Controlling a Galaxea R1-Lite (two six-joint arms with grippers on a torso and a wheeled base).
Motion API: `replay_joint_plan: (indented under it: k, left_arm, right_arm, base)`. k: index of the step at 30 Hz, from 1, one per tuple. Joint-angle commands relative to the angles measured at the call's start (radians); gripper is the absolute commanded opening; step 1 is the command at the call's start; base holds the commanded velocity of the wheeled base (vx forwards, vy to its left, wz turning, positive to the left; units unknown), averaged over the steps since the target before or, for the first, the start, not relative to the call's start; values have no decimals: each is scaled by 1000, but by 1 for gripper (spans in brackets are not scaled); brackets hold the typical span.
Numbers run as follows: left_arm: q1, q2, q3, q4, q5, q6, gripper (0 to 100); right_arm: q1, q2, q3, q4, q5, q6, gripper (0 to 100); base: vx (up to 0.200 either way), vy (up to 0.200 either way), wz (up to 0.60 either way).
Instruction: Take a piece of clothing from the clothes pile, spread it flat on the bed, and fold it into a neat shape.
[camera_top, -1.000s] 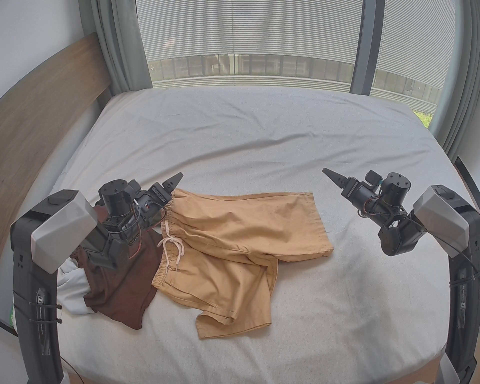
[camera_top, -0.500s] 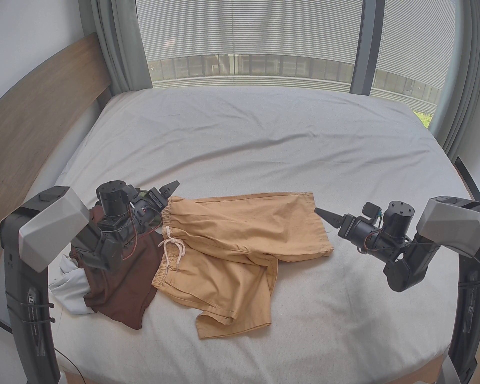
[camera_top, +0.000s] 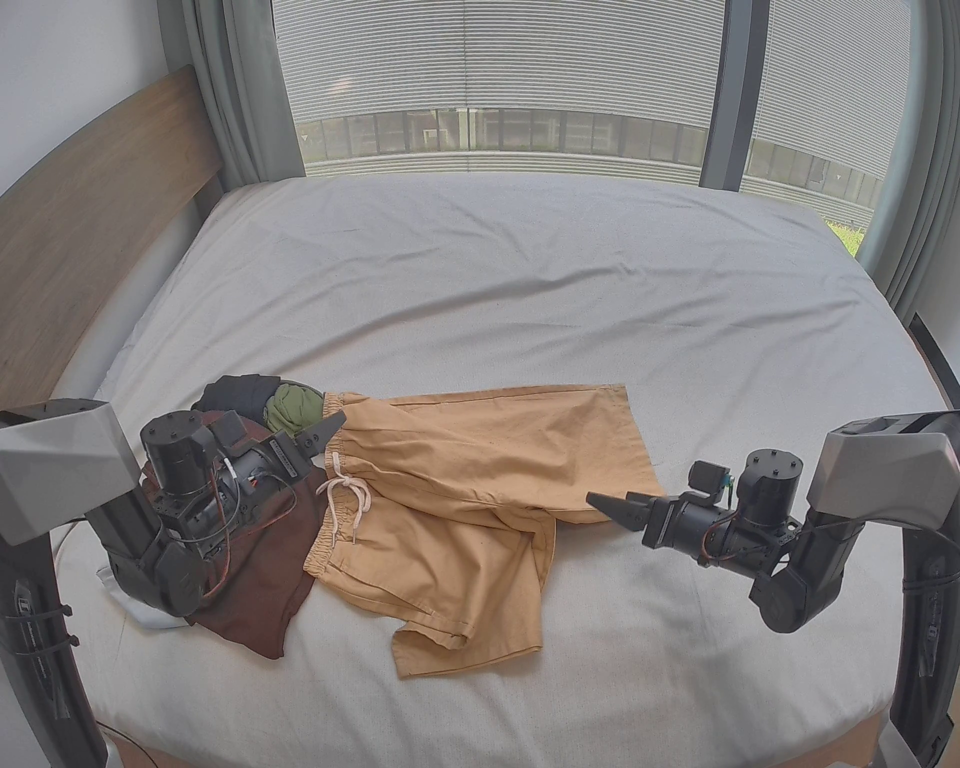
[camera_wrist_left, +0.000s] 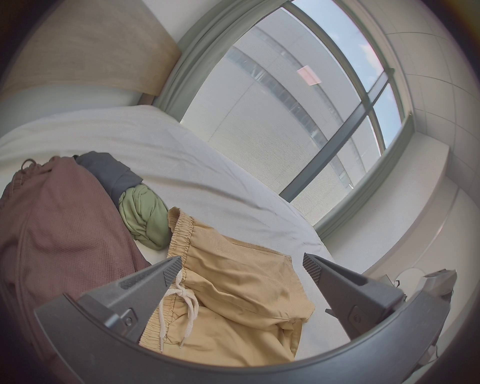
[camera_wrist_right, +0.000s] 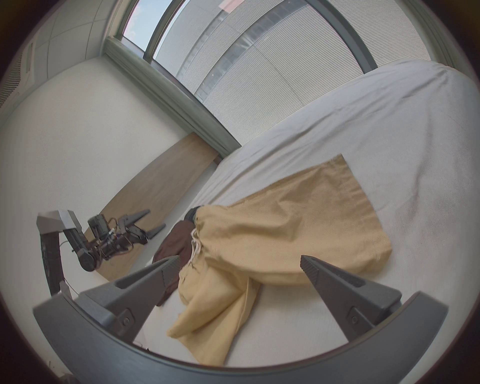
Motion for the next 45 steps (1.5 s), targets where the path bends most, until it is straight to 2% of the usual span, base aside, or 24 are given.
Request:
replay_joint_plan:
  k: [1,19,25,33,34,45]
  left_arm:
    - [5,0,75,-64,-10,31,100]
    - [3,32,78,-95,-14,33,100]
    - [3,32,76,-93,-16,33,100]
    - [0,33,76,-95,-16,31,100]
    - [-2,33,76,-95,-17,31,100]
    - [-3,49,75,-95,-16,31,100]
  right_arm:
    - [36,82,38,-4,1,-17,100]
    - [118,213,-31,-30,1,-8,100]
    - [145,274,-90,-33,0,29,100]
    - [151,299,-129,-34,-19,37,100]
    - [151,302,-137,-37,-22,38,0]
    - [150,338,-186,-39,-25,46,0]
  base:
    - [0,0,0]
    - [0,0,0]
    - [0,0,0]
    - [0,0,0]
    - [0,0,0]
    - [0,0,0]
